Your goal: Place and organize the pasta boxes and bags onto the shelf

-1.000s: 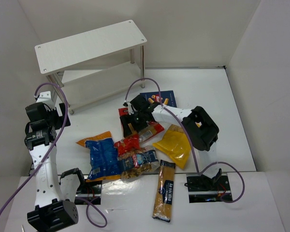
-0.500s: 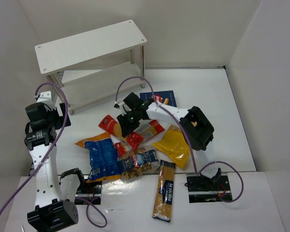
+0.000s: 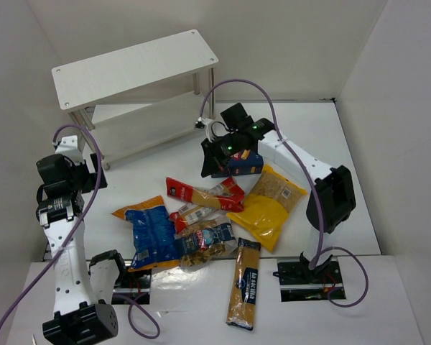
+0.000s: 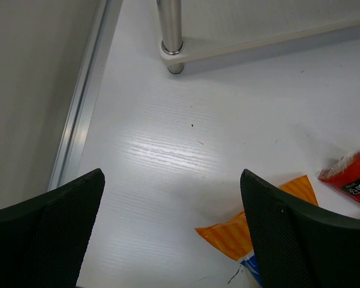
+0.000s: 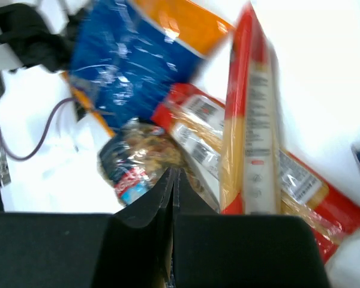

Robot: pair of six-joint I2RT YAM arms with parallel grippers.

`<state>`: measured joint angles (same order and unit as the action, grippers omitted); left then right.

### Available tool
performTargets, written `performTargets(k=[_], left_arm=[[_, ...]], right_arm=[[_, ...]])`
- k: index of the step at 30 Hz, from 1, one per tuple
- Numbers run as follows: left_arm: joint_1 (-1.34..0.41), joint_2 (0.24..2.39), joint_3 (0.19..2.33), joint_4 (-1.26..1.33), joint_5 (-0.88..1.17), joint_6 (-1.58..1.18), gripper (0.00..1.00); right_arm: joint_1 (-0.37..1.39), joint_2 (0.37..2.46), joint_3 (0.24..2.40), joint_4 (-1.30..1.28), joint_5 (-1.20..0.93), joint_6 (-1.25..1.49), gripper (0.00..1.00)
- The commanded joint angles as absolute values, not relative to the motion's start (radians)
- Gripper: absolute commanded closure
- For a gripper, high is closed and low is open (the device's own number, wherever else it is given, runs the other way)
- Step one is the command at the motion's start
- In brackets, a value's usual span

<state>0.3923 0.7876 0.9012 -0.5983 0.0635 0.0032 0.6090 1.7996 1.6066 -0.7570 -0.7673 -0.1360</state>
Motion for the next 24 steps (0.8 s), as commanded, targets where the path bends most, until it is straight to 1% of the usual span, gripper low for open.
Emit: performTargets(k=[1, 3, 6, 7, 8, 9, 11, 12, 13, 14, 15, 18, 24], left_arm=[[0.399, 0.767, 0.91, -0.572, 0.1, 0.026, 0.01], [0.399, 0.767, 0.91, -0.572, 0.1, 0.026, 0.01], [0.399, 0.767, 0.91, -0.572, 0.109, 0.026, 0.01], [0.399, 0.767, 0.91, -0.572, 0.109, 0.026, 0.01], [0.399, 0.767, 0.91, -0.572, 0.109, 0.026, 0.01], [0.399, 0.767, 0.91, -0.572, 0.109, 0.026, 0.01], [0.399, 0.767, 0.91, -0.572, 0.109, 0.026, 0.01], [0.399, 0.767, 0.91, -0.572, 0.118, 0.026, 0.01], [0.399, 0.767, 0.91, -0.572, 0.118, 0.035, 0.01], [0.399, 0.767, 0.91, -0.572, 0.118, 0.035, 0.01], [0.399, 0.767, 0.91, -0.572, 0.118, 0.035, 0.01], [0.399, 0.776, 0.91, -0.572, 0.118, 0.035, 0.01], [0.399, 0.776, 0.91, -0.572, 0.118, 0.035, 0.01]], right_arm=[[0.623, 1.73, 1.645, -0.782, -0.871, -0.195, 1.0], [0.623, 1.73, 1.631, -0.782, -0.861, -0.218, 1.0], [0.643, 1.71, 1.611, -0.782, -0.783, -0.229, 1.0], [0.658, 1.701, 1.6, -0.769, -0.741, -0.229, 0.91], [0.684, 1.681, 1.591, -0.758, -0.624, -0.229, 0.81], [0.695, 1.669, 1.563, -0.737, -0.576, -0.241, 0.67], [0.707, 1.646, 1.533, -0.712, -0.476, -0.241, 0.3], [0.719, 1.635, 1.51, -0.712, -0.442, -0.241, 0.22], [0.719, 1.622, 1.5, -0.7, -0.41, -0.241, 0.12], [0.742, 1.621, 1.5, -0.699, -0.375, -0.251, 0.08], [0.753, 1.621, 1.487, -0.699, -0.3, -0.252, 0.0], [0.785, 1.634, 1.444, -0.699, -0.175, -0.278, 0.0], [0.785, 1.634, 1.378, -0.614, -0.14, -0.308, 0.0]])
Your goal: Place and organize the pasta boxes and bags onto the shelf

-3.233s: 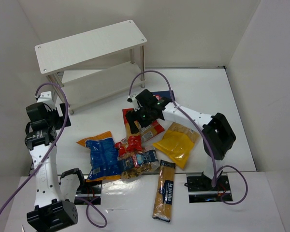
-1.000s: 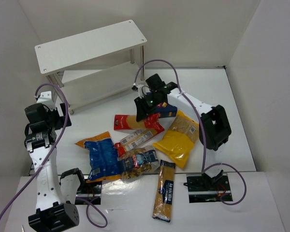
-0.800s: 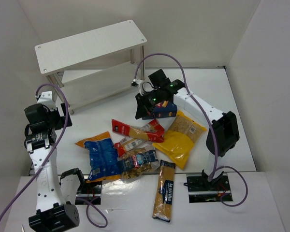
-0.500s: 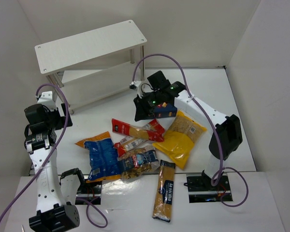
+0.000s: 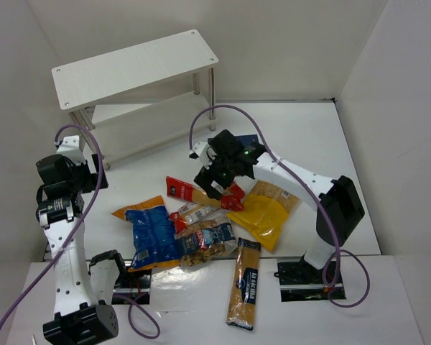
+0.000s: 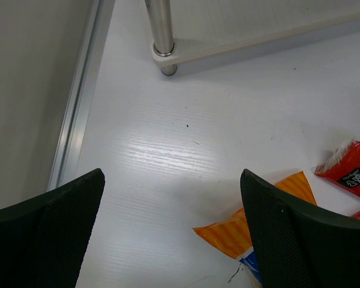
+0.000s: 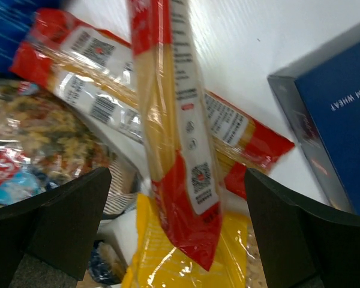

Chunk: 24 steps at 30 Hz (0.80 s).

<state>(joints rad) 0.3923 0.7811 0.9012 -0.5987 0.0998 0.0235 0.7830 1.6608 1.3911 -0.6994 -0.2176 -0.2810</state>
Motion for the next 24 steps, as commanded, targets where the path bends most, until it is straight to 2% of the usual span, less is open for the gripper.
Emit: performTargets(k=[1, 13, 24], left_arm=[[0.399, 0.776, 0.91, -0.572, 0.118, 0.035, 0.01], [0.399, 0.787, 0.91, -0.581, 0.173, 0.072, 0.01], [0.399, 0.787, 0.91, -0.581, 0.173, 0.072, 0.01]], right_arm=[[0.785, 1.655, 1.378, -0.614, -0.14, -0.324, 0.0], [0.795, 1.903, 1.565, -0.698, -0.366, -0.46, 0.02], [0.795, 2.011, 1.585, -0.698, -0.397, -0.517, 0.02]])
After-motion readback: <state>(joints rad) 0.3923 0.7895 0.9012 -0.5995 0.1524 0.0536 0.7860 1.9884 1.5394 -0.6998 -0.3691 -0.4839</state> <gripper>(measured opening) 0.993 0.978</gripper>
